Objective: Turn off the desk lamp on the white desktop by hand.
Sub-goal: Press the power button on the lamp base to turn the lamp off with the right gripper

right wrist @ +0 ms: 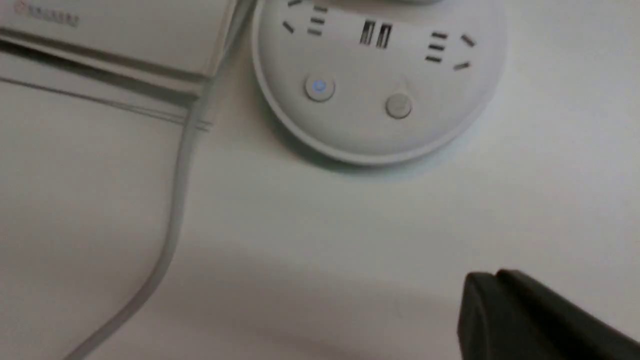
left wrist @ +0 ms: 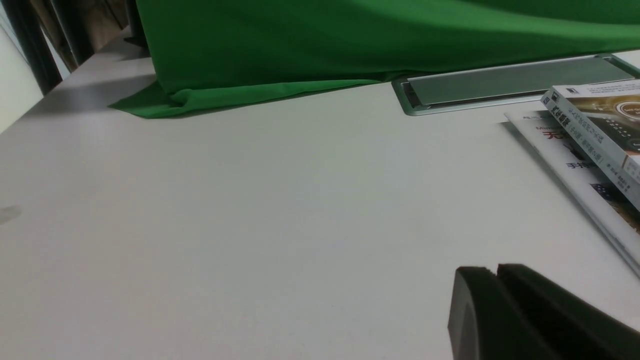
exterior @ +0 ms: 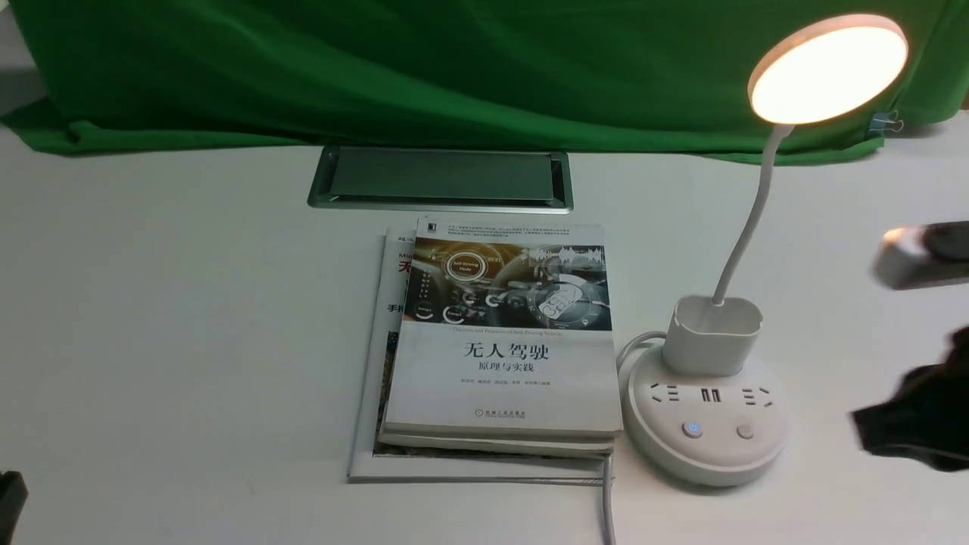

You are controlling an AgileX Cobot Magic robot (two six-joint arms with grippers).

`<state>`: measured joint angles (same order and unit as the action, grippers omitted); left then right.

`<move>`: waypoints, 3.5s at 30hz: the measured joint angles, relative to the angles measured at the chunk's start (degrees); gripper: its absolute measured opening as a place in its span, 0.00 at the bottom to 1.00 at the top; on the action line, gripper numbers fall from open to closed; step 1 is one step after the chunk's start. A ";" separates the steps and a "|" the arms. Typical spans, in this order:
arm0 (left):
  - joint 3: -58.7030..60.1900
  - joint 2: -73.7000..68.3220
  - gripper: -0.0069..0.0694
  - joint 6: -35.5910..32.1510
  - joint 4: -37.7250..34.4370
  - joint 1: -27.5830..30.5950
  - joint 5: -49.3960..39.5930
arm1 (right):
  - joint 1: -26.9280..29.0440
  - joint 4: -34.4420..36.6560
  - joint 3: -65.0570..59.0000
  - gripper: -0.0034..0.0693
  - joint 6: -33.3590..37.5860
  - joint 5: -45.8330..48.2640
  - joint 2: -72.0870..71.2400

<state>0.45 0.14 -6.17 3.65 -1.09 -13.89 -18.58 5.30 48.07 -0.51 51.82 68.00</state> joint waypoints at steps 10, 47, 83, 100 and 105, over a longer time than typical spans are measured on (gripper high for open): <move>0.00 0.00 0.12 0.00 0.00 0.00 0.00 | -4.03 -0.26 8.30 0.10 0.00 -4.21 22.00; 0.00 0.00 0.12 -0.01 0.00 0.00 -0.05 | -0.86 -0.75 14.17 0.10 0.82 -5.01 33.34; 0.00 0.00 0.12 0.03 0.00 0.00 -0.05 | -0.75 -0.44 8.68 0.10 1.44 -10.19 24.21; 0.00 0.00 0.12 -0.03 0.00 0.00 0.00 | -0.74 -0.48 9.31 0.10 1.44 -9.46 30.39; 0.00 0.00 0.12 -0.03 0.00 0.00 0.00 | -0.74 -0.48 9.31 0.10 1.44 -9.52 29.93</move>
<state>0.45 0.14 -6.21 3.65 -1.09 -13.89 -19.32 4.82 57.38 0.93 42.30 97.93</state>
